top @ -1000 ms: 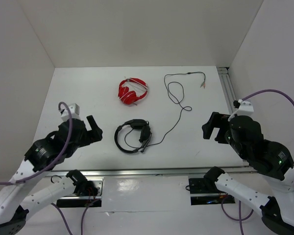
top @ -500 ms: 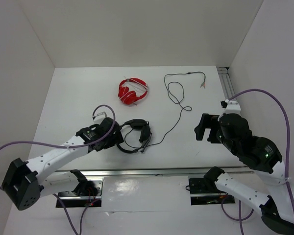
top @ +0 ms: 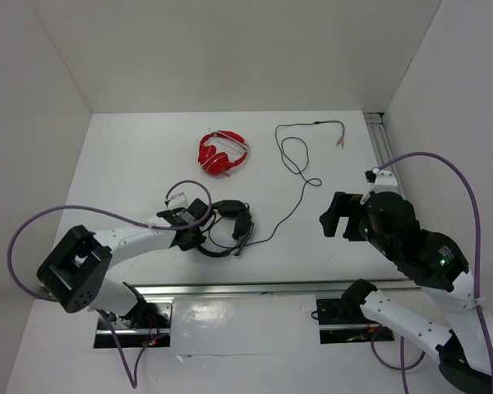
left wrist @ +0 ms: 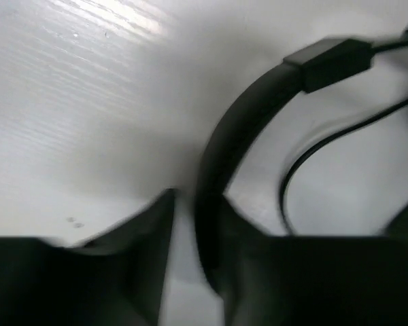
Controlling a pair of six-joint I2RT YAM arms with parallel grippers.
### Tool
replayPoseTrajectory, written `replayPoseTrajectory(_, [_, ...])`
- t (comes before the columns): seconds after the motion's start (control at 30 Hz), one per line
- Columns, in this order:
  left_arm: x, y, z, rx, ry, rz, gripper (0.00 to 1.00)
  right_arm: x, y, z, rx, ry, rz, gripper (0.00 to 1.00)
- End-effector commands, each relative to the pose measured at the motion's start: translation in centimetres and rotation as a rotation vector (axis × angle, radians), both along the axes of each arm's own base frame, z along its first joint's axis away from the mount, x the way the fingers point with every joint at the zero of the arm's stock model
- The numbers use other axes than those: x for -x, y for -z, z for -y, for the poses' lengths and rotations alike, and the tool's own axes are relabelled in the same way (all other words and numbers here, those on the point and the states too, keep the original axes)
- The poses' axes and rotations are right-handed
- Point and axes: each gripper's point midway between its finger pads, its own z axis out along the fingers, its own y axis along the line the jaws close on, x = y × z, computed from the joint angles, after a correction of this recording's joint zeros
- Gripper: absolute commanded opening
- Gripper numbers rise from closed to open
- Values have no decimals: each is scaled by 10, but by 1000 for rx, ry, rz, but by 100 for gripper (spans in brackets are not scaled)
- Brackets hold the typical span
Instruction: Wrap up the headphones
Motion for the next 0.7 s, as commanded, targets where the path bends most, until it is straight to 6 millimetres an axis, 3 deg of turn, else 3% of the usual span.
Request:
replayPoseTrajectory(0.0, [21,26,-9,-21,-48,-105,26,-6,-12,-7,-39,-23,60,100])
replayPoseTrajectory(0.07, [28,18,-12,-27,-58,-104,4,-6,-10,-10,-42,-30,56,100])
replayPoseTrajectory(0.13, [26,4,-17,-38,-56,-73,0,-9,-11,-15,-60,-42,68,100])
replayPoseTrajectory(0.17, [19,-18,-11,1,-49,-14,0,-9,-13,-18,-71,-51,73,100])
replayPoseTrajectory(0.23, [19,-47,-22,-36,-29,27,0,-10,-11,-28,-96,-87,69,100])
replayPoseTrajectory(0.3, [3,-112,-23,-4,-16,169,0,-15,-25,-40,-150,-127,130,100])
replayPoseTrajectory(0.33, [5,-133,-37,-55,-20,200,0,-17,-40,-49,-209,-167,201,100])
replayPoseTrajectory(0.37, [-5,-185,-35,-22,25,315,0,-15,-49,-54,-245,-200,247,100])
replayPoseTrajectory(0.43, [-9,-232,-40,-31,84,410,0,-6,-56,-65,-315,-289,339,100])
replayPoseTrajectory(0.47, [-10,-251,-40,-37,117,443,0,1,-76,-80,-378,-396,431,100])
replayPoseTrajectory(0.5, [-11,-288,-44,-49,174,504,0,6,-79,-87,-400,-449,466,100])
replayPoseTrajectory(0.53, [-12,-301,-46,-62,193,511,0,11,-67,-99,-418,-521,455,100])
replayPoseTrajectory(0.57, [-11,-313,-48,-73,209,518,0,8,-66,-102,-426,-522,473,100])
replayPoseTrajectory(0.6, [-7,-339,-56,-82,219,545,0,7,-71,-109,-447,-557,500,100])
replayPoseTrajectory(0.67, [-4,-359,-58,-80,224,565,0,-7,-47,-121,-448,-547,439,100])
